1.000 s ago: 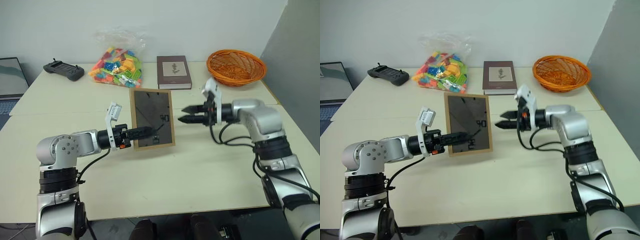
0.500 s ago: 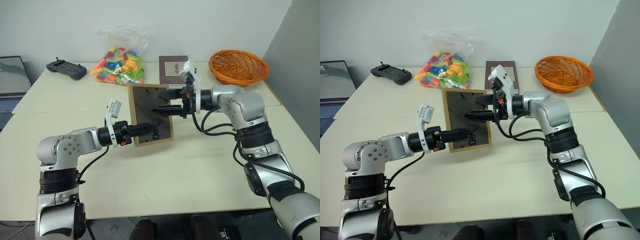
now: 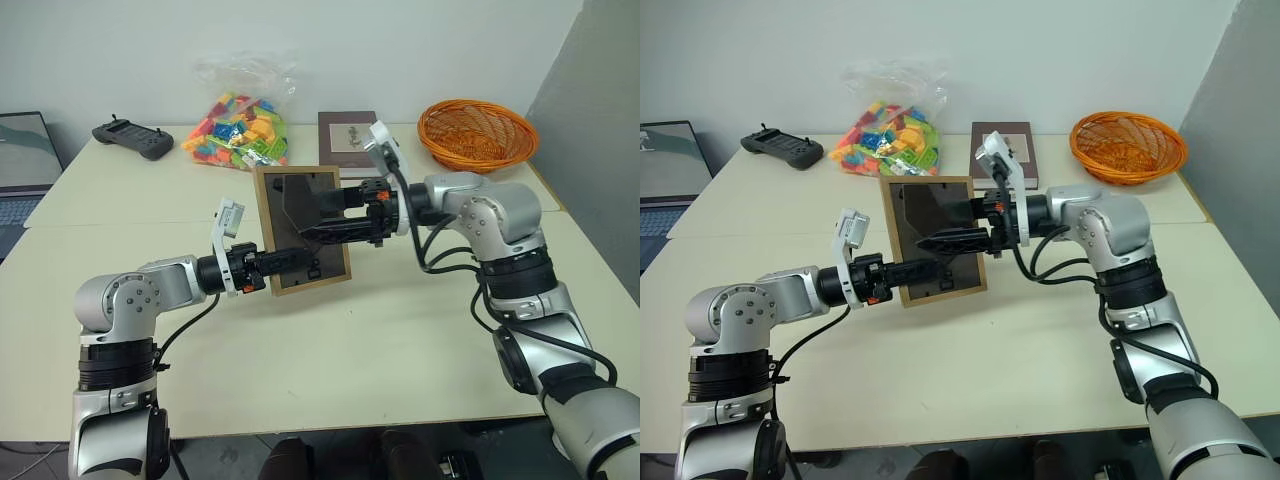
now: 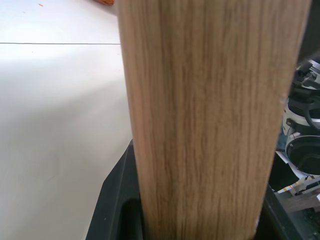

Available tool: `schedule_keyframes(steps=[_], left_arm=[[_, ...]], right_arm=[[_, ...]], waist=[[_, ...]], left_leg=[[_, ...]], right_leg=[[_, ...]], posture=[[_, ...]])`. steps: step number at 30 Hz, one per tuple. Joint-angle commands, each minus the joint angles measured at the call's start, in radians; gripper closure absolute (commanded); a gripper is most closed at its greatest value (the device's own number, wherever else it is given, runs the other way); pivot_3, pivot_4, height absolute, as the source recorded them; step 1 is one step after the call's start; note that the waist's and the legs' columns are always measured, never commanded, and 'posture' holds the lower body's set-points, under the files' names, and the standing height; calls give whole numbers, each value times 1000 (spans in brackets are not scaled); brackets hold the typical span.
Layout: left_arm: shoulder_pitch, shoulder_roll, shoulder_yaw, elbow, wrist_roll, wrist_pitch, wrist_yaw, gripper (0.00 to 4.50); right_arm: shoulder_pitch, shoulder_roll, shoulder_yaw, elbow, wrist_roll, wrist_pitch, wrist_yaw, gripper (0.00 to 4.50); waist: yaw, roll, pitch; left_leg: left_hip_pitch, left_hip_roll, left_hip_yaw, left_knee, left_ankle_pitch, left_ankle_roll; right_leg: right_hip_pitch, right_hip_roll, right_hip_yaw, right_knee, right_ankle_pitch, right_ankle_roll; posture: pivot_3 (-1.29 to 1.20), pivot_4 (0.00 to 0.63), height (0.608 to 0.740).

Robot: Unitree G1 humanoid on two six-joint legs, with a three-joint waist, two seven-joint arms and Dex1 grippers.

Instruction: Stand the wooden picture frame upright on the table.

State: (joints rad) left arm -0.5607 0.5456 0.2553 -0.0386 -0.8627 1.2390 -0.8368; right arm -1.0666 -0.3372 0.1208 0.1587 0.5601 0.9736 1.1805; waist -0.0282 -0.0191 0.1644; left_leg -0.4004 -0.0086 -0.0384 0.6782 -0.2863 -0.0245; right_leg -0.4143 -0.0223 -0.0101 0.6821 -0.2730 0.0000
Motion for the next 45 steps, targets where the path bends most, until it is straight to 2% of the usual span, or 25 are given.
schedule_keyframes(steps=[1,8,12,16,18,20,21,23,25,28,29,31,37,41,45], left_arm=[[-26,22,32,6,-40,7,-1,3293],[-25,34,9,8,-55,14,-11,3293],[-38,20,39,21,-101,67,18,3293],[-79,-13,150,111,-195,273,120,3293],[-79,-10,175,162,-244,357,173,3293],[-62,11,166,201,-339,375,223,3293],[-54,20,158,230,-407,375,261,3293],[-49,29,149,273,-509,375,328,3293],[-36,17,131,287,-642,375,423,3293],[12,38,34,264,-927,324,581,3293],[32,58,-7,247,-1020,278,635,3293],[55,81,-58,211,-1102,226,684,3293],[54,89,-90,180,-1110,178,682,3293],[75,92,-111,139,-1110,163,669,3293],[91,83,-113,120,-1110,142,670,3293]], right_arm=[[4,-48,-49,-95,105,61,56,44],[44,-106,-45,-124,107,50,24,44],[85,-158,-18,-69,-40,-127,-40,44],[207,-307,11,-86,-177,-358,15,44],[295,-367,21,-69,-268,-564,20,44],[363,-382,25,-1,-386,-893,-30,44],[378,-368,25,55,-470,-1122,-117,44],[383,-345,25,136,-585,-1408,-249,44],[359,-322,32,226,-790,-1722,-483,44],[302,-288,52,348,-1054,-2034,-774,44],[287,-283,60,380,-1108,-2073,-836,44],[254,-273,86,430,-1233,-2132,-970,44],[169,-216,182,471,-1485,-2176,-1285,44],[146,-200,246,480,-1552,-2172,-1382,44],[123,-189,280,498,-1555,-2164,-1420,849]], waist=[[0,0,0],[0,0,0],[0,0,0],[14,-1,0],[17,-1,0],[16,-1,0],[14,-1,0],[-1,-1,0],[-6,-1,0],[-7,-1,0],[-7,-1,0],[-3,-1,0],[2,-1,0],[2,-1,0],[-2,-1,0]], left_leg=[[0,0,0,0,0,0],[0,0,0,0,-2,3],[0,0,0,0,-2,3],[-1,0,0,1,-2,3],[-1,0,0,1,-2,4],[0,0,1,1,-2,4],[0,0,1,1,-2,4],[1,1,1,1,-1,3],[2,1,2,1,0,0],[2,2,2,1,2,-4],[2,2,2,1,2,-4],[2,2,3,1,4,-6],[2,0,3,1,4,-8],[2,0,2,1,5,-8],[3,0,2,1,5,-8]], right_leg=[[0,0,0,0,0,0],[0,0,0,0,0,0],[0,0,0,0,0,0],[0,0,0,-1,0,0],[1,0,0,-1,0,0],[2,0,0,-1,0,1],[2,0,0,-1,0,1],[1,0,0,0,0,1],[1,1,1,2,0,1],[0,1,2,2,0,1],[0,1,3,2,0,0],[0,1,4,1,0,0],[0,1,4,2,0,0],[1,1,3,1,0,0],[2,2,3,0,0,0]], posture=[[0,150,740],[0,150,740],[0,150,740],[0,150,740],[0,150,740],[0,150,740],[0,150,740],[0,150,740],[0,150,740],[0,150,740],[0,150,740],[0,150,740],[0,150,740],[0,150,740],[0,150,740]])
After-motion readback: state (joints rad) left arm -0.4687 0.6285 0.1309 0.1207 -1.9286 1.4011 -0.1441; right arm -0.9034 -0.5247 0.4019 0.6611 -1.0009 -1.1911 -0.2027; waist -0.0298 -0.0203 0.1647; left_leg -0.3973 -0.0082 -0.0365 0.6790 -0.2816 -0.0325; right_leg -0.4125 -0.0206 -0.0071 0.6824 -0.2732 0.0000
